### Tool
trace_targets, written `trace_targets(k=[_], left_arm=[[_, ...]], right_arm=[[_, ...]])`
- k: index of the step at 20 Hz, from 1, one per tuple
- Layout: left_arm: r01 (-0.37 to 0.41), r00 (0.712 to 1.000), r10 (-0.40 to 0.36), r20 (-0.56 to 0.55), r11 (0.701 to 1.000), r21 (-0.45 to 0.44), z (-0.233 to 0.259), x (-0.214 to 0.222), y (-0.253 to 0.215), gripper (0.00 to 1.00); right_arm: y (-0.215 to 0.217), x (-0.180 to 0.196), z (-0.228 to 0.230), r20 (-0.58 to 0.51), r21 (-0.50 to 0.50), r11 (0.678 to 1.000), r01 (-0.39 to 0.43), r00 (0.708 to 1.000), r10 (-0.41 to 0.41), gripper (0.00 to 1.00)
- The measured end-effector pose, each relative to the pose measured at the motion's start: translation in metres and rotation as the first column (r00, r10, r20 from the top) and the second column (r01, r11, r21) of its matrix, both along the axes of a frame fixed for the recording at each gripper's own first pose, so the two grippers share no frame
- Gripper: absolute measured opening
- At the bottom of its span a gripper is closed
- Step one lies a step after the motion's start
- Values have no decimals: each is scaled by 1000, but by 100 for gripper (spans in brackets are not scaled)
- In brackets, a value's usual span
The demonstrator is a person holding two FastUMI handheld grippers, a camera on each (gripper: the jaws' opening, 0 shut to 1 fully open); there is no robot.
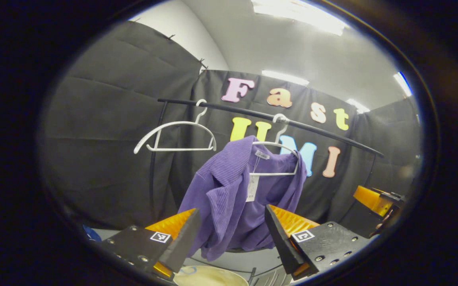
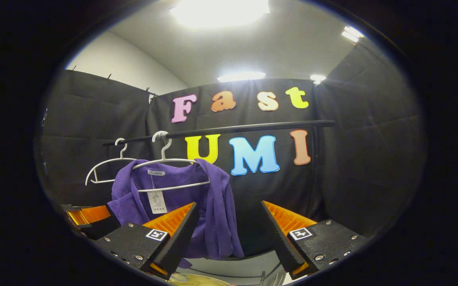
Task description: Grasp the clothes on the hanger with both hands and then place them into the laundry hamper below.
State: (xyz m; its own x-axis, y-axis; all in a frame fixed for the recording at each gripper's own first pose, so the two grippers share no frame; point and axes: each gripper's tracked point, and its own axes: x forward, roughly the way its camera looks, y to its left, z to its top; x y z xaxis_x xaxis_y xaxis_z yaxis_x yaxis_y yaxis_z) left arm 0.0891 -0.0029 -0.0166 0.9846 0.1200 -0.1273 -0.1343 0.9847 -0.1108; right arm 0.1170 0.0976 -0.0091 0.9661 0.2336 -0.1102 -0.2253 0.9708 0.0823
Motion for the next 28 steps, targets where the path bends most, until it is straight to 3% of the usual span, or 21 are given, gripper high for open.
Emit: trace_targets(k=[1,7,8,10,12,14,16,17,21,23,24,25,26,28], left_arm=[[-7,1000,7,6,1000,7,-1,7,-2,94],[-86,996,86,37,996,15,-4,55,-16,98],[-104,994,103,34,994,34,-6,64,-17,89],[-145,989,144,26,988,45,-10,81,-19,98],[-196,980,195,28,980,32,-16,94,-20,98],[-242,970,241,24,970,37,-21,105,-17,89],[-298,955,297,23,953,59,-25,114,-10,94],[-324,946,323,23,944,70,-25,118,-7,89],[-422,906,421,33,900,108,-28,124,6,97],[-451,892,450,40,883,132,-28,121,11,89],[-465,885,464,43,874,142,-27,121,15,94],[-477,879,475,48,868,141,-27,122,16,89],[-486,874,483,53,864,131,-26,123,19,98],[-496,868,493,55,861,114,-27,124,23,83]], right_arm=[[10,13,-4,-12,9,1000,-29,1000,29,95],[45,106,-15,-27,62,991,-121,992,123,95],[47,120,-14,-13,61,990,-130,991,131,95],[49,147,-17,1,52,990,-128,992,128,95],[58,168,-25,-5,51,987,-149,989,150,94],[66,183,-34,-11,43,983,-179,984,180,94],[69,196,-41,-5,32,981,-194,981,194,94],[69,204,-44,-3,29,981,-194,981,194,94],[70,223,-51,27,-8,981,-193,981,193,93],[76,219,-52,43,-22,979,-204,978,204,94],[76,220,-55,42,-30,979,-201,979,202,94],[79,221,-58,38,-29,979,-201,979,202,94],[80,223,-59,39,-24,980,-198,979,199,93],[83,227,-59,53,-19,981,-194,979,195,88]])
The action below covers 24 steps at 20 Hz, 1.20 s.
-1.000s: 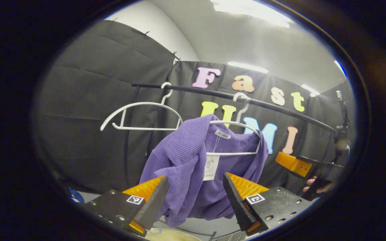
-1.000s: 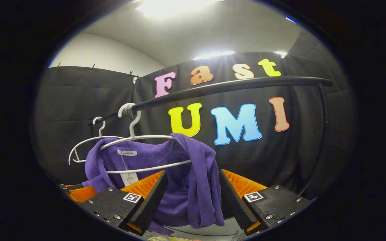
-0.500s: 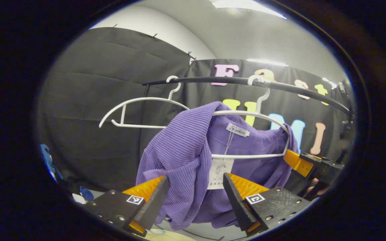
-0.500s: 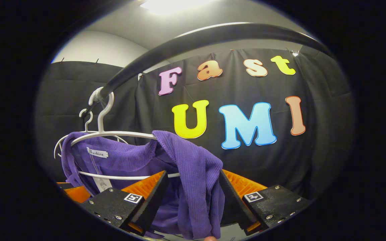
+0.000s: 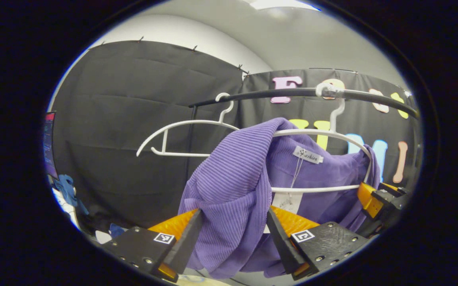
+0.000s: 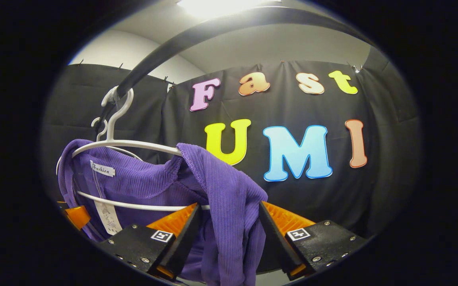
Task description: Grasp the clothes on the hanger with both hands and then place them into the laundry hamper below.
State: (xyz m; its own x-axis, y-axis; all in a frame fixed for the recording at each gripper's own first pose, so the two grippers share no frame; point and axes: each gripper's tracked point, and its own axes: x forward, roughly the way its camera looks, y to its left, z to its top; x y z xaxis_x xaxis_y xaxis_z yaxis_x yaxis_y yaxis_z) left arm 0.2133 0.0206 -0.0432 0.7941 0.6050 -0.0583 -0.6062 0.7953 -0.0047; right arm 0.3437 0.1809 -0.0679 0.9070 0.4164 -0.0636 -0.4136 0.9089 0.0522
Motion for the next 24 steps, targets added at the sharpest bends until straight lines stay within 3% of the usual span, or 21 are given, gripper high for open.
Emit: trace_targets(k=[1,4,9,10,11,12,13,14,17,18,19,22,23,24], left_arm=[[-21,1000,21,-3,1000,3,0,-1,6,96],[9,1000,-9,1,1000,0,4,3,5,65],[73,997,-73,30,997,9,10,10,5,27],[102,994,-102,45,995,-1,11,10,2,21],[123,991,-123,50,992,-4,12,11,-1,21],[101,994,-101,48,995,0,8,15,11,27],[137,989,-136,62,990,-18,9,12,4,15],[174,983,-172,59,984,-32,8,16,-2,3],[219,973,-217,78,975,-23,16,11,-2,6],[234,969,-231,90,972,-23,19,7,-4,1],[251,964,-247,102,968,-23,23,4,-4,6],[278,953,-276,126,961,8,44,-5,-10,5],[281,952,-281,119,960,17,47,-7,-10,1],[282,952,-282,120,959,16,49,-7,-10,5]], right_arm=[[1,1,1,6,4,1000,4,1000,-4,81],[5,2,0,21,6,1000,-1,1000,1,68],[5,9,-1,50,-16,1000,-1,999,2,27],[6,8,-1,55,-15,1000,-7,998,8,21],[7,7,-1,58,-15,1000,-8,998,9,13],[7,8,0,64,-15,1000,-8,998,9,9],[6,7,1,70,-11,1000,-11,997,12,5],[5,8,3,77,-6,1000,-10,997,11,2],[-1,6,8,101,-16,1000,13,995,-12,0],[-3,4,10,119,-21,999,30,993,-27,0],[-5,2,14,141,-25,999,43,989,-39,0],[-7,2,20,185,-47,997,67,981,-57,0],[-8,2,21,198,-55,996,72,978,-59,0],[-11,2,24,215,-64,995,76,975,-61,0]])
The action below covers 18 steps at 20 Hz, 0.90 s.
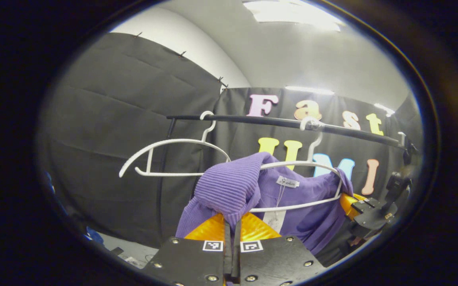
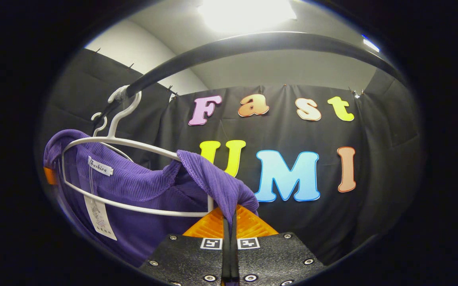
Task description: Grasp the clothes on the hanger with both hands and then place them into the laundry hamper below.
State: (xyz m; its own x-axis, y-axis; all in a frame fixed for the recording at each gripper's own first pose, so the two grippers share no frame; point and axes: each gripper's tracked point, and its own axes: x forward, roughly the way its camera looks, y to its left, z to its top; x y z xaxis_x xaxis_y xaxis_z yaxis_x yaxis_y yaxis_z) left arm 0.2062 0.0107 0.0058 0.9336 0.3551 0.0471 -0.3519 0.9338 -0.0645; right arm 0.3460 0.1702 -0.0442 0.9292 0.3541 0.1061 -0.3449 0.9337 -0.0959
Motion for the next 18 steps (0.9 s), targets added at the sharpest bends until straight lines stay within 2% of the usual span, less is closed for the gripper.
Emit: trace_targets(k=[1,2,5,6,8,9,10,11,15,18], left_arm=[[-6,1000,6,8,1000,-9,4,0,3,1],[-13,1000,13,15,1000,-16,6,-1,8,5],[-35,999,35,26,999,6,15,-10,22,5],[-47,998,46,33,999,18,20,-13,28,1],[-67,997,65,45,997,31,28,-14,36,1],[-80,996,79,50,996,32,30,-17,43,1],[-92,994,91,55,995,29,33,-20,51,5],[-103,993,102,62,994,25,38,-22,59,1],[-129,987,124,97,991,41,54,-18,85,1],[-119,987,115,108,992,35,58,-12,99,1]], right_arm=[[-2,0,2,16,-12,1000,3,1000,-3,0],[-4,1,5,36,-24,1000,8,999,-7,0],[-8,0,10,89,-81,996,31,996,-24,0],[-9,-2,12,104,-98,994,40,994,-29,0],[-10,-1,14,127,-115,992,49,991,-35,0],[-11,1,15,141,-129,990,55,989,-37,0],[-13,2,17,152,-143,988,60,988,-38,0],[-14,1,17,155,-150,987,54,987,-31,0],[-14,0,15,137,-141,990,-29,989,48,0],[-18,-1,17,162,-178,983,-46,984,75,0]])
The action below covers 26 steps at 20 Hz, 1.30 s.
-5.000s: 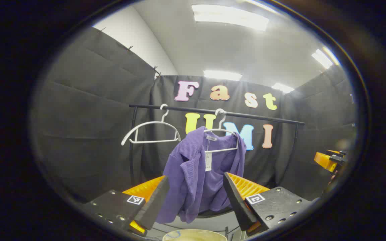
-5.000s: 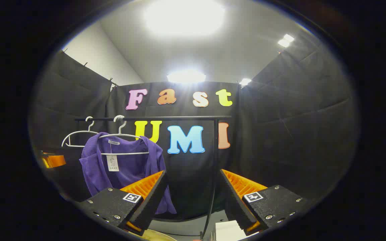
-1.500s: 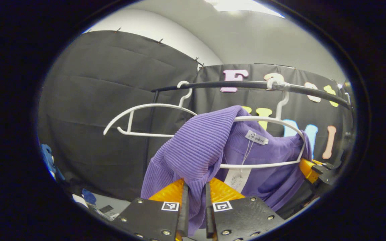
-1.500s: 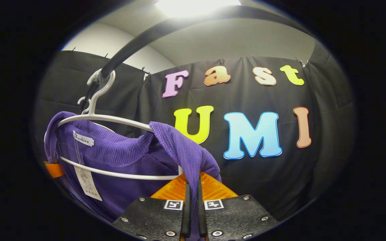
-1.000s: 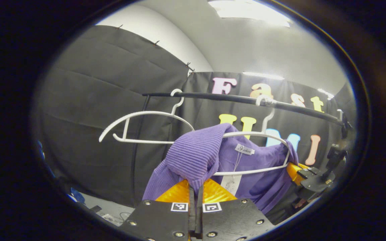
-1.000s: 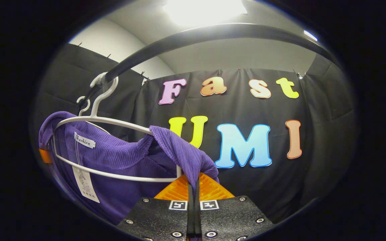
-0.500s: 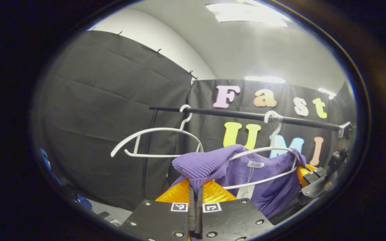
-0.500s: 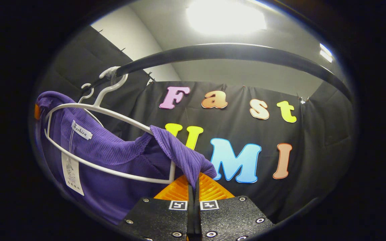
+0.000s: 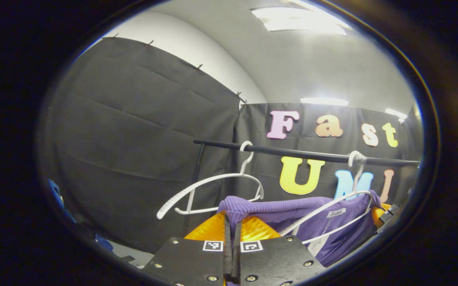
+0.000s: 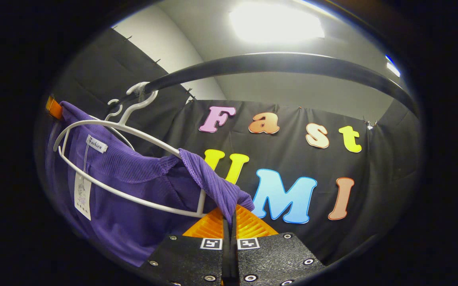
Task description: Grasp the clothes on the hanger with both hands and then place them into the laundry hamper below.
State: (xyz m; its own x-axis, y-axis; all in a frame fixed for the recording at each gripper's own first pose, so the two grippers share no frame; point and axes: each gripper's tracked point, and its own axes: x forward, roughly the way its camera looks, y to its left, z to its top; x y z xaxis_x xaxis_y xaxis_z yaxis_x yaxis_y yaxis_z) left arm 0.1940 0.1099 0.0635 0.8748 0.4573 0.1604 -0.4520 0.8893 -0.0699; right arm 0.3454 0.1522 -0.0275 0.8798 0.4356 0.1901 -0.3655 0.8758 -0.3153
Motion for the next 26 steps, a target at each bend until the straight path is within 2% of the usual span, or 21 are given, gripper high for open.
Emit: trace_targets(k=[4,6,7,8,12,15,26], left_arm=[[28,1000,-28,12,1000,-2,6,10,4,1],[34,999,-34,17,999,15,11,11,9,0],[36,999,-36,17,999,16,12,14,15,5],[57,998,-57,14,998,4,9,20,18,0],[111,994,-111,-15,993,-29,-6,39,34,0],[161,986,-164,-40,985,-56,-17,52,42,0],[296,945,-295,-142,955,-18,-54,91,49,1]], right_arm=[[-6,4,5,73,-75,997,25,997,-19,0],[-9,8,13,109,-71,996,51,993,-43,0],[-13,14,20,136,-69,995,69,989,-59,0],[-13,17,24,144,-55,996,74,987,-66,0],[-3,29,21,161,-65,995,80,985,-68,0],[0,37,11,151,-82,993,81,986,-68,0],[-2,66,-47,64,-166,983,81,995,-71,0]])
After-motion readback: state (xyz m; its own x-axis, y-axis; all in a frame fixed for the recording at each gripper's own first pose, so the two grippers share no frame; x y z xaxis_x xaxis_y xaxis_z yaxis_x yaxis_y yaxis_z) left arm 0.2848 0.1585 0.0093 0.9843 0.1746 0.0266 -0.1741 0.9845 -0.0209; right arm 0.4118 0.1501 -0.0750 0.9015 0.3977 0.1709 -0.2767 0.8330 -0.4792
